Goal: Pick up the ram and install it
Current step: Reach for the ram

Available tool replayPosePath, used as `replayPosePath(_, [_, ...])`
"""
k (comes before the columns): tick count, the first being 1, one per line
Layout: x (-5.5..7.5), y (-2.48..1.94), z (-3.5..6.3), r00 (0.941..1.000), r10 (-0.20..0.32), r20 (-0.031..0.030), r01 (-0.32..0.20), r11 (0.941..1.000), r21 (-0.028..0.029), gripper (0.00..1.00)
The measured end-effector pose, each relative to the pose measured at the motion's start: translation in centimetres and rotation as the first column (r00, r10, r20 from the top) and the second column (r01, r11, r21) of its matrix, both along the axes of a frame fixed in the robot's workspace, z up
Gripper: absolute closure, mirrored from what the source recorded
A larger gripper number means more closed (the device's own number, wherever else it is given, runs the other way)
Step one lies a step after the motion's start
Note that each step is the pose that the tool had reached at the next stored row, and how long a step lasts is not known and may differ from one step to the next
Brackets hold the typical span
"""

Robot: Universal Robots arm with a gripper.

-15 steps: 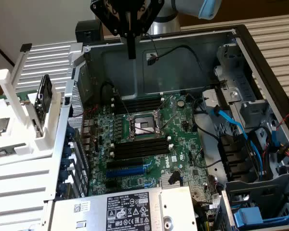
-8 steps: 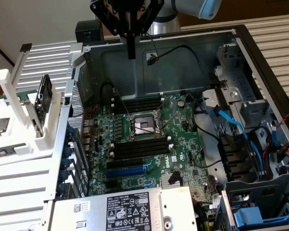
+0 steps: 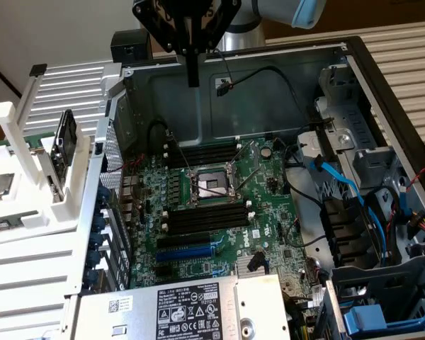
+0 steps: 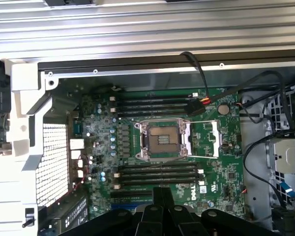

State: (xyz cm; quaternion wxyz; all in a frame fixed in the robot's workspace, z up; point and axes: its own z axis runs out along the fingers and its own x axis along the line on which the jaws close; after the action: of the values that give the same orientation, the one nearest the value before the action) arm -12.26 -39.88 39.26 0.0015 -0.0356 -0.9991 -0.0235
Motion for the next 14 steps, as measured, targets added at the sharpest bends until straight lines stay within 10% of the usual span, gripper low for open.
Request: replayPosePath(14, [-6.0, 0.01, 0.00, 1.0000, 0.000, 0.0010, 0.000, 1.0000, 0.0002, 0.90])
